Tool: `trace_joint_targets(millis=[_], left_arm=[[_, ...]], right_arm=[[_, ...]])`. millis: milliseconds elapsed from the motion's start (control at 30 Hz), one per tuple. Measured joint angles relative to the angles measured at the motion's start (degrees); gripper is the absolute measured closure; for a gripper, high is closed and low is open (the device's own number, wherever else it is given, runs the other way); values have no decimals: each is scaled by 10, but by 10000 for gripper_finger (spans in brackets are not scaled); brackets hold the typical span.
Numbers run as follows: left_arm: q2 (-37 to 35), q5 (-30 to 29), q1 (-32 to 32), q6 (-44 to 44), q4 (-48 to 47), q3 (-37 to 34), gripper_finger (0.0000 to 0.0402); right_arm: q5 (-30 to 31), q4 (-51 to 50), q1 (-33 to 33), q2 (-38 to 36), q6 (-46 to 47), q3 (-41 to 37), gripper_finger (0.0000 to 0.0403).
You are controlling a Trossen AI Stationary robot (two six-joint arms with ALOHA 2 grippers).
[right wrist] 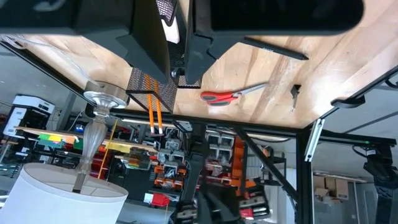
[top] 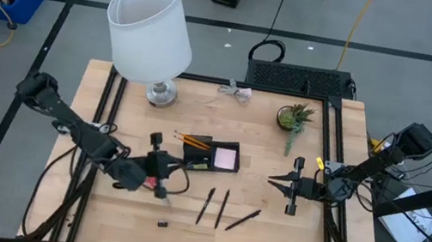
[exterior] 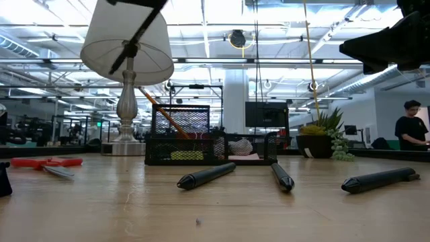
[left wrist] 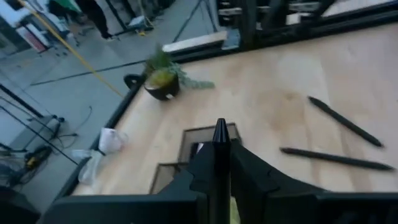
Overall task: Pick and place office supplies into organizer
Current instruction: Put the black pen into the black desk organizer
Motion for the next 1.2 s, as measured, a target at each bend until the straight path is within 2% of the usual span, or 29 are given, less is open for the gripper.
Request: trace_joint_targets(millis=[200, 367, 500, 633, 800, 1000, 1200], left_arm=[[0, 10, 45, 54, 69, 0, 345], [0, 17, 92, 73, 104, 0, 361], [0, 63, 129, 87, 133, 0, 370], [0, 121, 168, 86, 152, 0, 355], [12, 139, 211, 91, 155, -1, 344], [50, 212, 253, 76, 233, -36, 342], [81, 218, 270, 65, 301, -77, 342]], right_arm=[[0, 0, 0, 0, 0, 0, 360], [0, 0, 0, 0, 0, 0, 360], [0, 0, 0, 0, 0, 0, 360], [0, 0, 0, 0, 0, 0, 360], [0, 0, 0, 0, 0, 0, 360], [0, -1, 0, 0, 0, 0, 360], [0, -4, 0, 0, 0, 0, 360]])
